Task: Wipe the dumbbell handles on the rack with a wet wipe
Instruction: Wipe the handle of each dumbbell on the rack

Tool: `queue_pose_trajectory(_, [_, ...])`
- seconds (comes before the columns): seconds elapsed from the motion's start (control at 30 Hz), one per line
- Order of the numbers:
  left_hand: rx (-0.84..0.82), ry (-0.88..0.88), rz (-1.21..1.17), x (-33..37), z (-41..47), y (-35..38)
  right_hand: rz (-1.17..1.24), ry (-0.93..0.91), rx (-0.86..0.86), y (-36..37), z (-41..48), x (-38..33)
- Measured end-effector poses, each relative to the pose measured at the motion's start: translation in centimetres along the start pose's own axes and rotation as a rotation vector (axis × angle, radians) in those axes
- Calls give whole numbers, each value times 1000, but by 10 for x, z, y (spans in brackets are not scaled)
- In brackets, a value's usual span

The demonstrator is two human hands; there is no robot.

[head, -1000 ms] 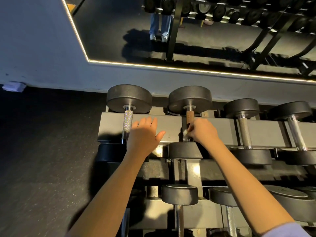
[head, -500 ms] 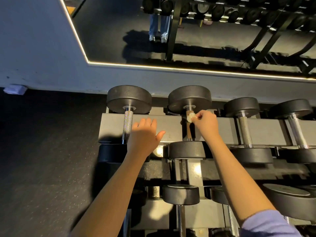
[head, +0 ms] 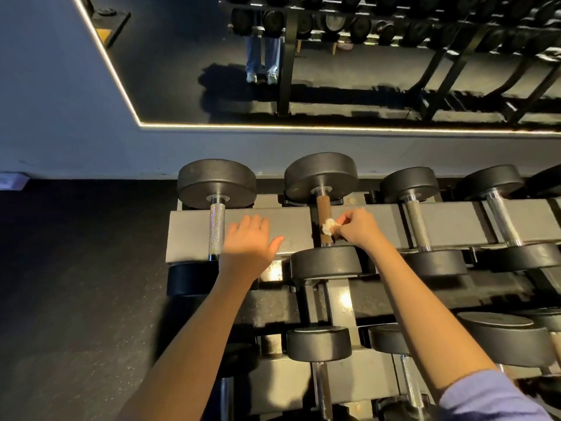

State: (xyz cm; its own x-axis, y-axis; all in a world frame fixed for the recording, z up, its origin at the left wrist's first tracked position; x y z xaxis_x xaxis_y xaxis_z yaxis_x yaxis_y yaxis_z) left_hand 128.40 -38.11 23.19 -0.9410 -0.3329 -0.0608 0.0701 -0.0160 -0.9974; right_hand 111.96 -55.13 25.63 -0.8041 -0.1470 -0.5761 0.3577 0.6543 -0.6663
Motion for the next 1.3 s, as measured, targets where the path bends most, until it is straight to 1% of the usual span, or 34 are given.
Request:
queue_pose_trajectory(0.03, [-49,22,7,2,1,-5,-15,12,-21,1,-2,4])
queue_pose_trajectory(0.07, [-100,62,-29,5,3,-9,-4,25,-6,1,-4,8])
queue_pose_trajectory(0.1, [-149,104,-132,11,5,-9,24,37,42,2,-6,11])
queue_pose_trajectory(0.13, [-199,125,-285,19,7,-11,57,35,117,1,-9,12])
queue_pose_trajectory(0.17, [-224,113,-443,30,7,-15,94,20,205,1,-13,14])
queue_pose_trajectory(0.27, [-118,41,-759,71,18,-28,220,-49,409,-4,-33,23])
queue_pose_trajectory(0.33, [-60,55,-835,101,35,-37,257,-58,492,-12,-46,37])
queue_pose_trajectory(0.43, [-67,178,-785,143,55,-51,264,-41,589,-31,-61,66])
queue_pose_trajectory(0.47, [-100,216,-717,155,60,-51,275,-29,611,-36,-65,75])
queue_pose_trajectory(0.53, [-172,251,-473,171,63,-46,281,6,637,-45,-72,92])
queue_pose_trajectory(0.57, [-182,253,-370,174,65,-42,271,25,641,-49,-74,99])
queue_pose_trajectory(0.6, [-185,253,-318,175,65,-39,261,40,642,-52,-74,106])
queue_pose_trajectory(0.73, [-193,293,-260,177,68,-37,242,58,633,-61,-63,127])
queue_pose_trajectory(0.8, [-180,288,-262,179,69,-36,183,80,638,-66,-52,132])
queue_pose_trajectory(0.93, [4,245,-249,181,64,-28,77,93,646,-80,-25,137])
queue_pose_trajectory(0.97, [14,240,-246,182,64,-27,69,90,636,-83,-17,139])
queue_pose_trajectory(1.17, [-99,208,-289,183,67,-40,40,26,550,-101,24,142])
queue_pose_trajectory(1.3, [-84,179,-306,178,63,-42,75,-19,528,-112,38,139])
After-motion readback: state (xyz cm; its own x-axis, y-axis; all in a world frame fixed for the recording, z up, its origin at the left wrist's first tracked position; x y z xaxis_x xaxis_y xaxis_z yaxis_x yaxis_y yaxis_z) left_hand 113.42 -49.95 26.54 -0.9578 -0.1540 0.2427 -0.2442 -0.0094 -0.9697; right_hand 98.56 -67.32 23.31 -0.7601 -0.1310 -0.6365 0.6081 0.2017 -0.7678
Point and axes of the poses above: each hand's wrist, its own z-axis towards the middle knuckle, its own y-axis out of the palm, x = y × z, the point moved 1 cm from there along z, towards the middle knuckle, and after that the axes turned 10 degrees about -x, right-handed, at the moved point
